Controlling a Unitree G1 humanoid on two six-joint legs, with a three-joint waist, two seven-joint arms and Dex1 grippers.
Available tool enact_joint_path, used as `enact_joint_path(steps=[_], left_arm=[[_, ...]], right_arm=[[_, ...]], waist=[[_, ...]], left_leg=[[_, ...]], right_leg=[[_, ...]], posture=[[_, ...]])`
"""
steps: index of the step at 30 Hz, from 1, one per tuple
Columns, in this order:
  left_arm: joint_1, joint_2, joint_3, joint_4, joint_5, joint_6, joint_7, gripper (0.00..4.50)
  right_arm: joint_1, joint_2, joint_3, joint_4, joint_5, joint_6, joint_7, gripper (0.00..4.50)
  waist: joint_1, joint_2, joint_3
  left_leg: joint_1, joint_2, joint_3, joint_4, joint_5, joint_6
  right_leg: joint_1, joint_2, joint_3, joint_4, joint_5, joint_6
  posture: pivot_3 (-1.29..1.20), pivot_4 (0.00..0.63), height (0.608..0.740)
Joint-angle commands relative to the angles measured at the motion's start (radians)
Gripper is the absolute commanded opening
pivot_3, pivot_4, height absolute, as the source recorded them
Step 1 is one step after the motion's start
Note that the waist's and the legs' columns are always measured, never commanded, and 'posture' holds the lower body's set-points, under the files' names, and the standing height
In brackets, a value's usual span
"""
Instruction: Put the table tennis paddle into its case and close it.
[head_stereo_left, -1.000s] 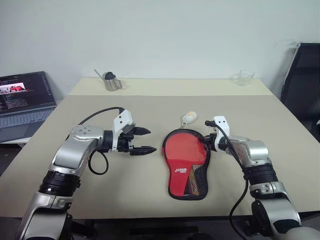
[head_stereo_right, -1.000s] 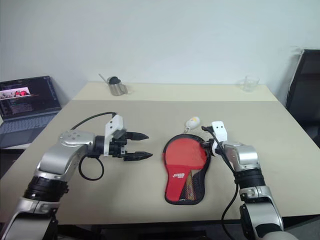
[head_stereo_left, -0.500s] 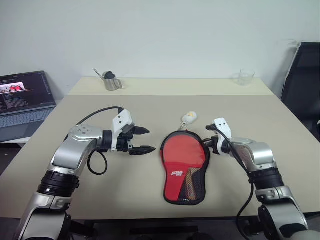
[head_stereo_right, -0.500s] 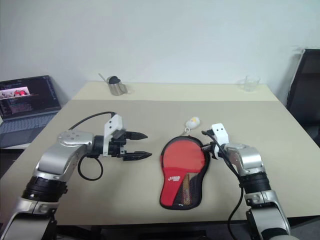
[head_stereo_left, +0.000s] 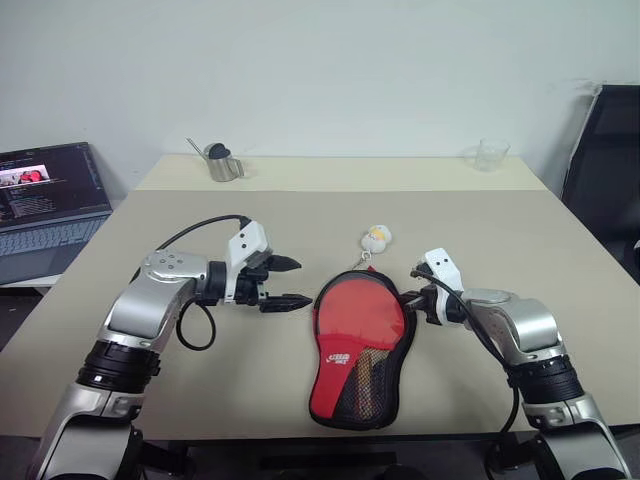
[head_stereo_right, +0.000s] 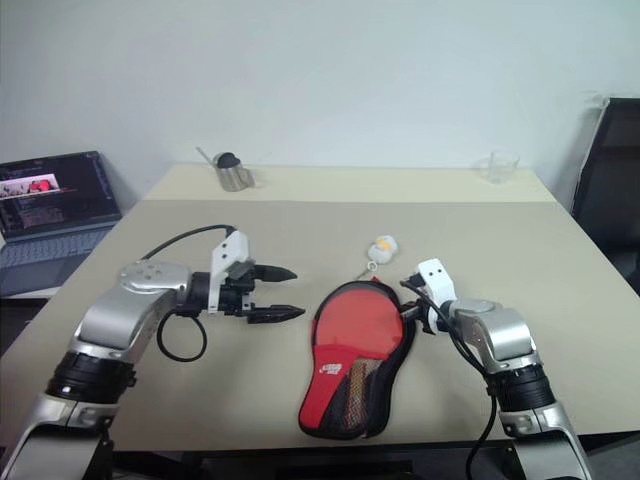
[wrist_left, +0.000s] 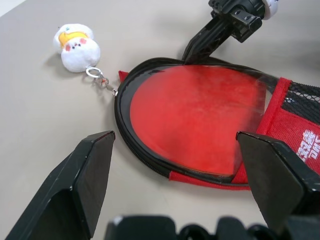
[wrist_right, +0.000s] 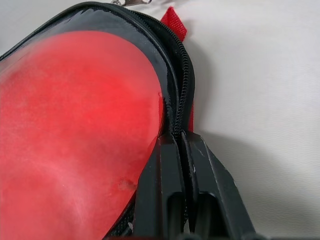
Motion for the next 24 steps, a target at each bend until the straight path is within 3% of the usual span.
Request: enact_joint_path(steps=[1, 2, 6, 16, 24], left_arm=[[-0.061, -0.041, 0.005, 0.039, 0.033, -0.044, 0.066, 4.26], [-0.067, -0.051, 0.004, 0.047, 0.040, -0.051, 0.075, 4.26], [-0.069, -0.065, -0.002, 0.047, 0.041, -0.055, 0.075, 4.26], [-0.082, -0.077, 0.002, 0.070, 0.048, -0.071, 0.084, 4.26], [-0.074, -0.088, -0.017, 0.029, 0.011, -0.053, 0.031, 4.26]], right_arm=[[-0.010, 0.012, 0.023, 0.017, 0.025, -0.007, 0.036, 0.04], [-0.016, 0.010, 0.022, 0.016, 0.027, -0.012, 0.041, 0.04], [-0.031, -0.003, 0.015, 0.015, 0.029, -0.025, 0.058, 0.95], [-0.069, -0.045, -0.022, 0.040, 0.033, -0.041, 0.077, 4.22], [-0.147, -0.096, -0.111, 0.038, 0.117, -0.056, 0.161, 4.22]], waist=[[0.001, 0.000, 0.000], [0.000, 0.000, 0.000], [-0.003, 0.000, 0.000], [-0.002, 0.000, 0.000], [0.003, 0.000, 0.000]], left_leg=[[0.000, 0.000, 0.000, 0.001, 0.000, 0.000], [0.000, 0.000, 0.000, 0.001, 0.000, 0.000], [0.000, 0.000, 0.001, 0.001, 0.000, 0.000], [0.000, 0.000, 0.000, 0.001, 0.000, 0.000], [0.000, -0.001, 0.001, 0.002, 0.000, 0.000]], right_leg=[[0.000, 0.000, 0.000, 0.000, 0.000, 0.000], [0.000, 0.000, 0.000, 0.000, 0.000, 0.000], [0.000, 0.001, 0.001, 0.001, 0.000, 0.000], [0.000, 0.001, 0.000, 0.002, 0.000, -0.001], [0.000, -0.001, 0.000, 0.002, 0.000, 0.000]], posture=[[0.00, 0.150, 0.740], [0.00, 0.150, 0.740], [0.00, 0.150, 0.740], [0.00, 0.150, 0.740], [0.00, 0.150, 0.740]])
